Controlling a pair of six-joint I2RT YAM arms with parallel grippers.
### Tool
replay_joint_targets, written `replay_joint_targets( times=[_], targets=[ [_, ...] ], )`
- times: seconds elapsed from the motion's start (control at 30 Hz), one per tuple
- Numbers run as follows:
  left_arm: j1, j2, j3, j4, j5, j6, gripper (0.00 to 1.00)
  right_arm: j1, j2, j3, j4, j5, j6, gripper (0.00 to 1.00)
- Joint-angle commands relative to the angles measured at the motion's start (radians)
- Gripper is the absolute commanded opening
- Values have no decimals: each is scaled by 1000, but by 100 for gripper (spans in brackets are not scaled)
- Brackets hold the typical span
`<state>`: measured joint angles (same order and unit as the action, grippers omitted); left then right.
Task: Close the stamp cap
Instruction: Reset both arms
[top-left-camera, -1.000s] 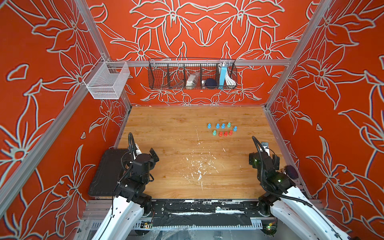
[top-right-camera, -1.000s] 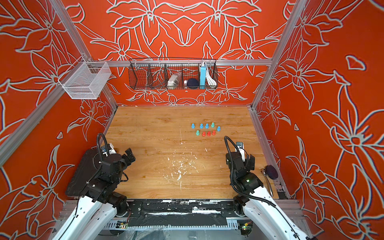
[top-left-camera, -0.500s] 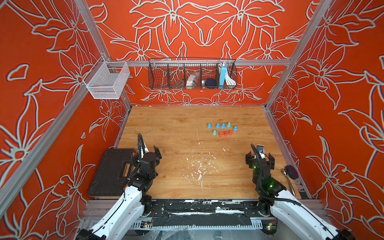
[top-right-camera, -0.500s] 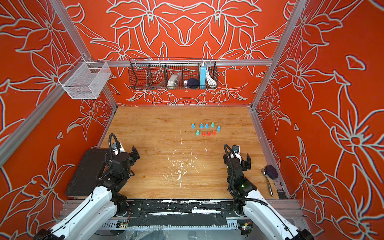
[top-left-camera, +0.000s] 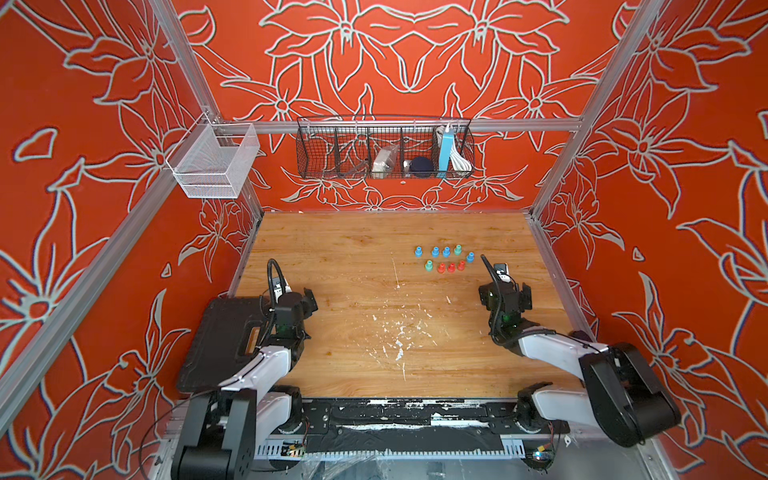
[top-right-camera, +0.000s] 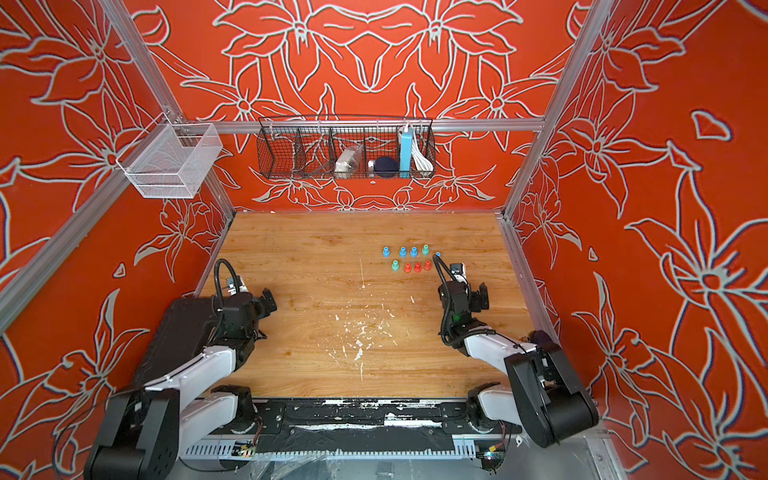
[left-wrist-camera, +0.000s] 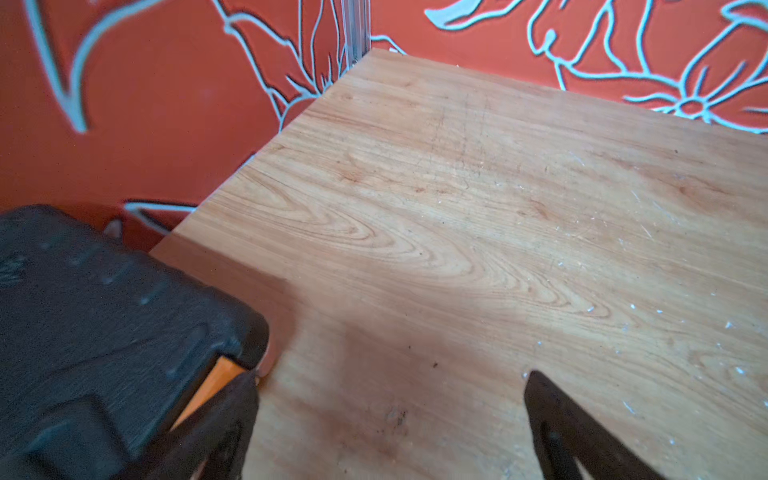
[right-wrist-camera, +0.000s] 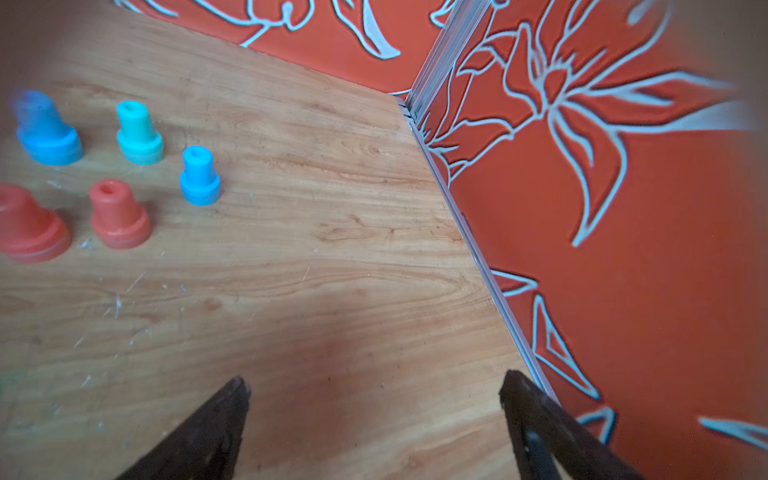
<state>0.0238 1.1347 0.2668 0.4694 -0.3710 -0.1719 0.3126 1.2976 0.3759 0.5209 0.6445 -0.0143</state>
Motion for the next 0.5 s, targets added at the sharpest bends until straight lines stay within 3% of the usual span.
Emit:
replay_joint_targets(
  times=[0.0,0.07,0.17,0.23,0.4,0.47],
  targets=[
    [21,58,47,90,80,14,100,-41,28,33,61,-43,-22,97],
    [25,108,19,194,64,14,100,-47,46,33,97,-33,-39,97],
    [28,140,37,192,101,26,100,-59,124,-60,394,-19,-78,97],
    [28,148,41,192,115,33,100,-61,85,-40,267,-22,-37,97],
    [27,194,41,245,227,85,100,-77,77,-66,318,-46,-36,97],
    [25,275,14,387,253,104,100,-77,75,-65,309,-47,-32,97]
  ],
)
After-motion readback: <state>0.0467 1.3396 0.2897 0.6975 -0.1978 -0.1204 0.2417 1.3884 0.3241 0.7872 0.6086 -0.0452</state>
